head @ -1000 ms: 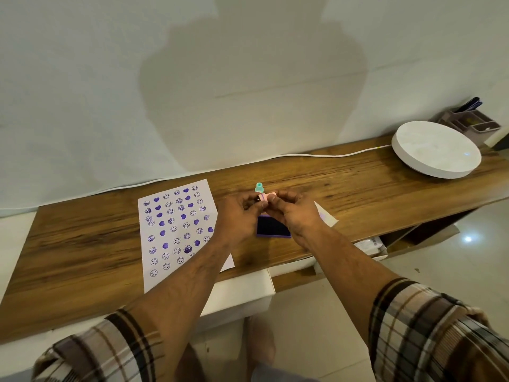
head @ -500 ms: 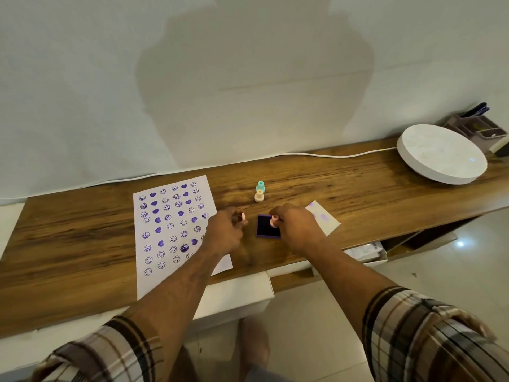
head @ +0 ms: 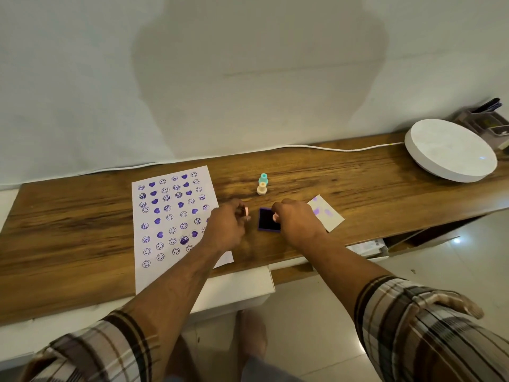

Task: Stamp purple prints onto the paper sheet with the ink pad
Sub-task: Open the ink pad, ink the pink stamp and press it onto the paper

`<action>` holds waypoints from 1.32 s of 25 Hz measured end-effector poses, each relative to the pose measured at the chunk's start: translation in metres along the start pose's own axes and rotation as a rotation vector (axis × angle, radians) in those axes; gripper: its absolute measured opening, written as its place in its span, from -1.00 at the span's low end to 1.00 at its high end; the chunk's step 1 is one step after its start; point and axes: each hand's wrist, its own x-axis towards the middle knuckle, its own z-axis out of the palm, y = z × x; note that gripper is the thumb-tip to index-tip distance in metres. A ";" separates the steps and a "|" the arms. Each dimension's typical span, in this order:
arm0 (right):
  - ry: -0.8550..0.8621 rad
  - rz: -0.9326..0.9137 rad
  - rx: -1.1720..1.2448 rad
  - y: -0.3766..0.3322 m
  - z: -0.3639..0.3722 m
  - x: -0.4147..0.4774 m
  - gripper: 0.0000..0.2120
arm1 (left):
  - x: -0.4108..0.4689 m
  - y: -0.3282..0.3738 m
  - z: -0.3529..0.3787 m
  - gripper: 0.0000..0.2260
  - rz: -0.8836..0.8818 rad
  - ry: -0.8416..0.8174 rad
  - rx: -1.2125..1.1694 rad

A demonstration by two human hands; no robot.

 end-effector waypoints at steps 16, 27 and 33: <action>0.319 0.377 1.027 -0.043 -0.018 -0.044 -0.87 | -0.016 -0.020 -0.054 -0.75 0.078 0.221 -0.100; 0.130 0.027 0.823 -0.150 0.015 -0.052 -0.73 | -0.039 -0.099 -0.117 -0.75 0.002 0.136 0.015; 0.125 -0.100 0.558 -0.158 0.027 -0.043 -0.86 | -0.036 -0.110 -0.117 -0.73 0.037 0.090 0.067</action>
